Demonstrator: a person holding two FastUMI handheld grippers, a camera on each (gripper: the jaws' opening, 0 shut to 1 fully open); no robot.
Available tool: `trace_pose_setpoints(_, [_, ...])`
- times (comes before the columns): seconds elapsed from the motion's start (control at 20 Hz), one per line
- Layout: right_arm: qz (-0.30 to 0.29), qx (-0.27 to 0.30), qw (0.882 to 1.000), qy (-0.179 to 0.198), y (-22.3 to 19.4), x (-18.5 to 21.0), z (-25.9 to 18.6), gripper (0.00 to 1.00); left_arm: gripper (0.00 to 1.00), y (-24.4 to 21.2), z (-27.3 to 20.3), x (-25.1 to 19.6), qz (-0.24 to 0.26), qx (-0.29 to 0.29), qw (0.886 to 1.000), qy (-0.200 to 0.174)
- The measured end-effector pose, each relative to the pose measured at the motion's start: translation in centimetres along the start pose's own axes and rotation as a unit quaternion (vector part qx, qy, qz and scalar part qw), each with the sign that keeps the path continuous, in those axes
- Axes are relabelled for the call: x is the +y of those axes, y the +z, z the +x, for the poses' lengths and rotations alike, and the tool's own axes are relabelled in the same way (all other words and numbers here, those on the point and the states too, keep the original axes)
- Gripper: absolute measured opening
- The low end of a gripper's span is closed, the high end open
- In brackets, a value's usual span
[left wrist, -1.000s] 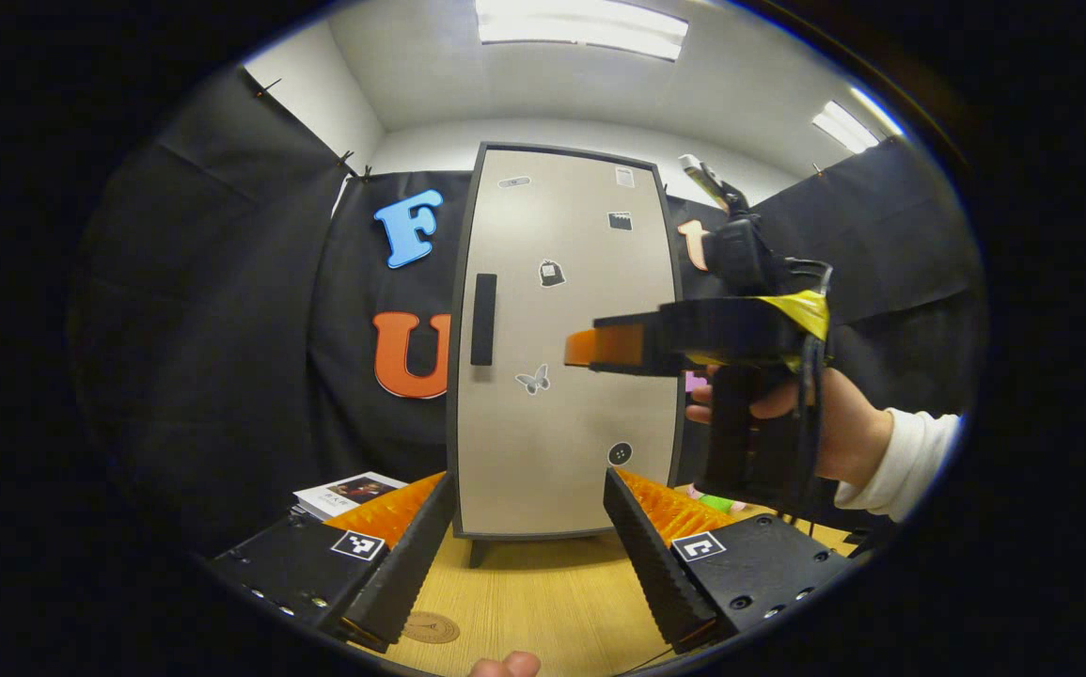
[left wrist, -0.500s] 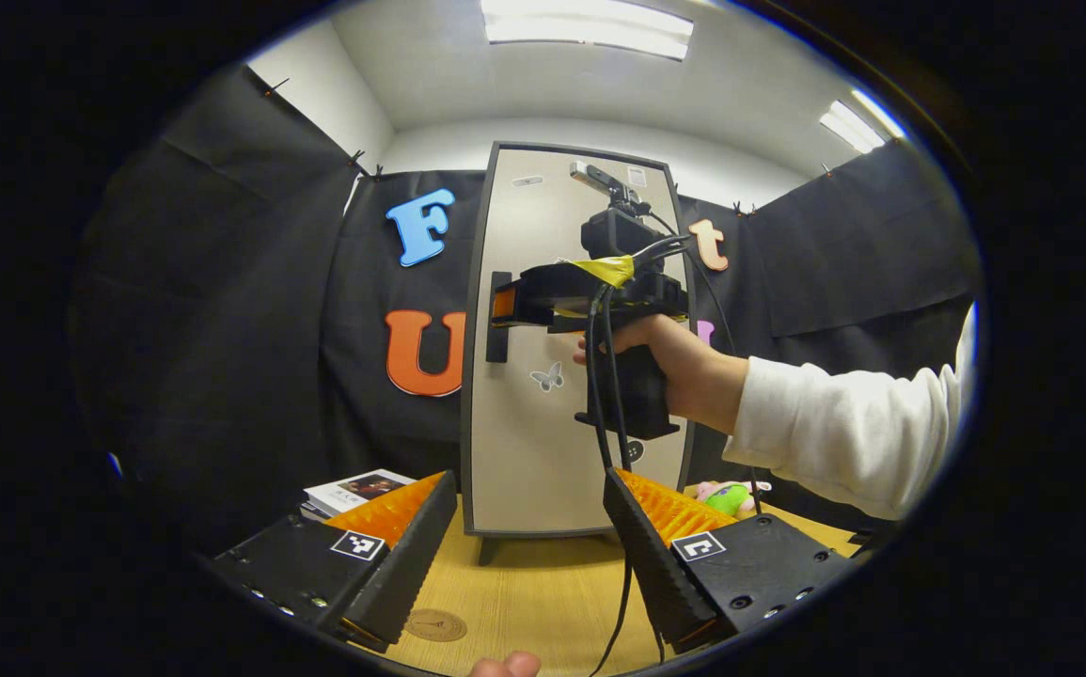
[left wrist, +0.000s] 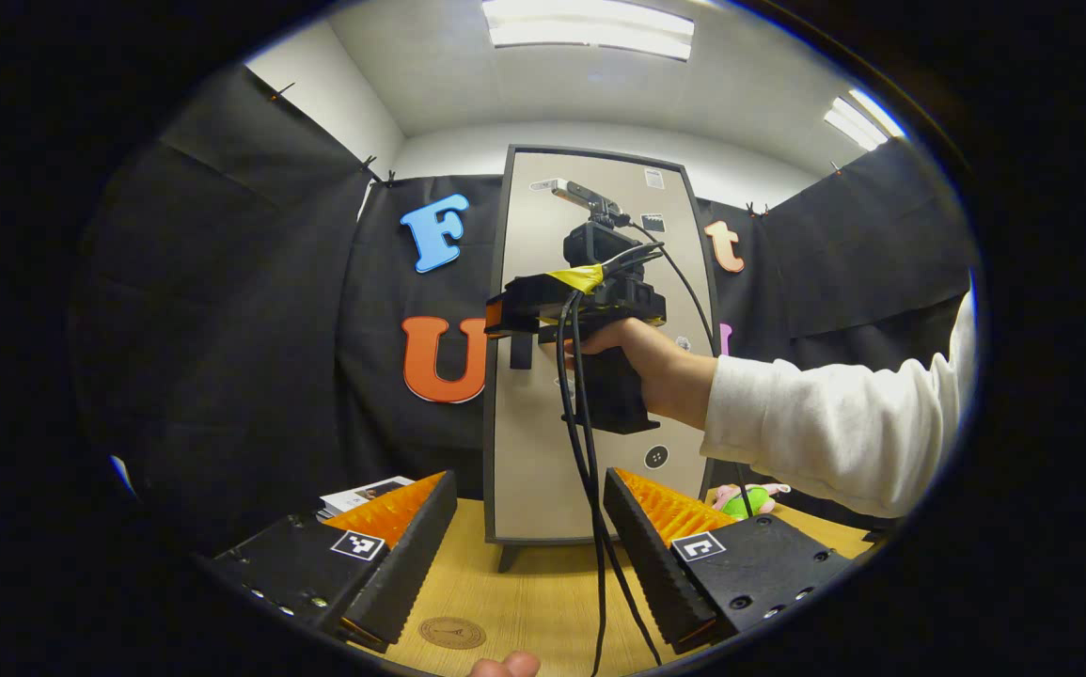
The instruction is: Open the cabinet door with the right hand, grasp the bottle in the cabinet with the left hand and place it on the coaster, then close the cabinet door with the right hand.
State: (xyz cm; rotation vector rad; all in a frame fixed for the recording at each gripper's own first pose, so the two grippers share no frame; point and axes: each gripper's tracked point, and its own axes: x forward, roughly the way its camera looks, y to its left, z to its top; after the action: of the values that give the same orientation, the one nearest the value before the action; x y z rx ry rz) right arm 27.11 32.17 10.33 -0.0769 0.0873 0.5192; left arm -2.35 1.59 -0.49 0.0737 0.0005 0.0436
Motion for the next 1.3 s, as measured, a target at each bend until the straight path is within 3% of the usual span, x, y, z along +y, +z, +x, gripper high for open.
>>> trace_pose_setpoints(0.3, [-0.014, 0.0, 1.0, -0.022, 0.0, 0.0, 0.7, 0.61, 0.95, 0.0, 0.1, 0.4, 0.0, -0.002, 1.0, -0.001])
trace_pose_setpoints(0.45, [-0.012, -0.007, 0.999, -0.029, 0.0, -0.6, 0.8, 0.35, 0.95, 0.1, 0.1, 1.0, -0.002, -0.003, 1.0, 0.003])
trace_pose_setpoints(0.6, [-0.025, -0.009, 0.999, -0.028, 0.0, -0.7, 0.8, 0.29, 0.95, -0.1, -0.1, 1.6, -0.004, -0.002, 1.0, 0.006])
trace_pose_setpoints(0.7, [-0.023, -0.007, 0.999, -0.026, -0.1, -0.7, 0.8, 0.18, 0.95, -0.2, -0.1, 2.0, -0.004, -0.001, 1.0, 0.007])
trace_pose_setpoints(1.3, [-0.041, 0.008, 0.999, 0.006, -0.1, 0.9, -3.2, 0.12, 0.95, -0.9, -1.1, 3.7, -0.01, 0.001, 1.0, 0.007])
